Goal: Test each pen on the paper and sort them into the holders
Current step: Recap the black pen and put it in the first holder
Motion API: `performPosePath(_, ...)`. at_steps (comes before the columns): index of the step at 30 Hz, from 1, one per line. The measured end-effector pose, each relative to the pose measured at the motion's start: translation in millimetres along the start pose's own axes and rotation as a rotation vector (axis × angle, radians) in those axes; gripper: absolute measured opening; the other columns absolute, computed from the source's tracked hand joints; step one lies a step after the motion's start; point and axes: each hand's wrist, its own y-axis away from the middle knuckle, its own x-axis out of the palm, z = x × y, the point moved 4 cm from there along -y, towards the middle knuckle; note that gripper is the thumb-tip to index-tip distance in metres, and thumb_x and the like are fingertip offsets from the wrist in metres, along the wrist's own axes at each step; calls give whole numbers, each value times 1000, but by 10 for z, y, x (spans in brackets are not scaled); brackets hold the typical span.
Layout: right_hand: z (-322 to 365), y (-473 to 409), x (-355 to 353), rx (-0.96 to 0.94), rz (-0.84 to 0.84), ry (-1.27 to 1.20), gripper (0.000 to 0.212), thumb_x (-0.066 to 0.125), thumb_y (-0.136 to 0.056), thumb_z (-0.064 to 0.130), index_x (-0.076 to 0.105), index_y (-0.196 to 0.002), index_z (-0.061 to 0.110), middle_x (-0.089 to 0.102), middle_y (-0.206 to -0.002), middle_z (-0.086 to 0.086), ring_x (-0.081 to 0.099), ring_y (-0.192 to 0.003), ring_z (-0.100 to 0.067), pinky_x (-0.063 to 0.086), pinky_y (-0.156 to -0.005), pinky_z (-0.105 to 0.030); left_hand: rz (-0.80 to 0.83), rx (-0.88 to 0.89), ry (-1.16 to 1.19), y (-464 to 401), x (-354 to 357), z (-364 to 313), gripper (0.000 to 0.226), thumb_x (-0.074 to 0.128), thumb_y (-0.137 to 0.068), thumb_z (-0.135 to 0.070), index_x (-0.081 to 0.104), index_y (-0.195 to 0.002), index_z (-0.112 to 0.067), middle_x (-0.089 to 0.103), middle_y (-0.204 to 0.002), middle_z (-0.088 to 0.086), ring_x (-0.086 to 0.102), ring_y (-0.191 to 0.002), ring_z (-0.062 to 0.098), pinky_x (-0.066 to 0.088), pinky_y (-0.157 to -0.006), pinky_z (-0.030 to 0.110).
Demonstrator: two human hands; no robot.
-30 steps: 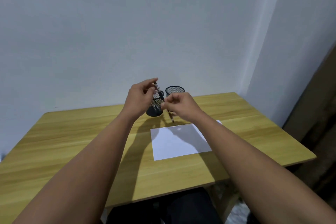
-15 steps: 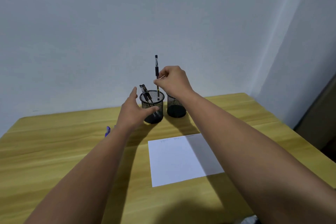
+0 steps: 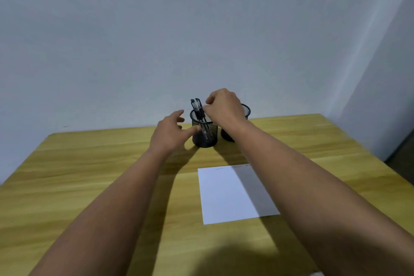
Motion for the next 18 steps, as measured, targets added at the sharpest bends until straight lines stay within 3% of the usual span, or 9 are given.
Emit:
performPosePath(5, 298, 216, -135, -16, 23, -80, 11, 72, -89, 19, 81, -92, 24, 81, -106, 0, 73, -102, -25, 53, -80, -30, -39, -4, -151, 150, -563, 0, 46, 70, -90, -42, 63, -132, -24, 68, -129, -6, 65, -111, 12, 53, -97, 41)
performPosePath(9, 490, 447, 11, -11, 148, -102, 15, 72, -83, 16, 73, -72, 25, 81, -96, 1, 74, -97, -23, 60, -83, -34, -42, 5, -298, 311, -859, 100, 33, 65, -93, -33, 67, -126, -27, 67, -129, -9, 64, -113, 12, 53, -93, 38)
performPosePath(12, 535, 588, 265, -16, 284, -66, 7, 75, -84, 15, 81, -80, 16, 82, -90, -4, 77, -91, -25, 61, -80, -32, -11, 2, -368, 388, -926, 277, 31, 66, -93, -31, 68, -123, -29, 69, -125, -6, 65, -109, 14, 55, -89, 39)
performPosePath(18, 476, 840, 893, 27, 454, -32, 13, 80, -84, 23, 83, -85, 11, 82, -87, -7, 78, -88, -28, 66, -86, -44, 94, -15, -457, 494, -750, 729, 32, 60, -95, -38, 68, -126, -31, 64, -135, -8, 60, -119, 18, 52, -94, 39)
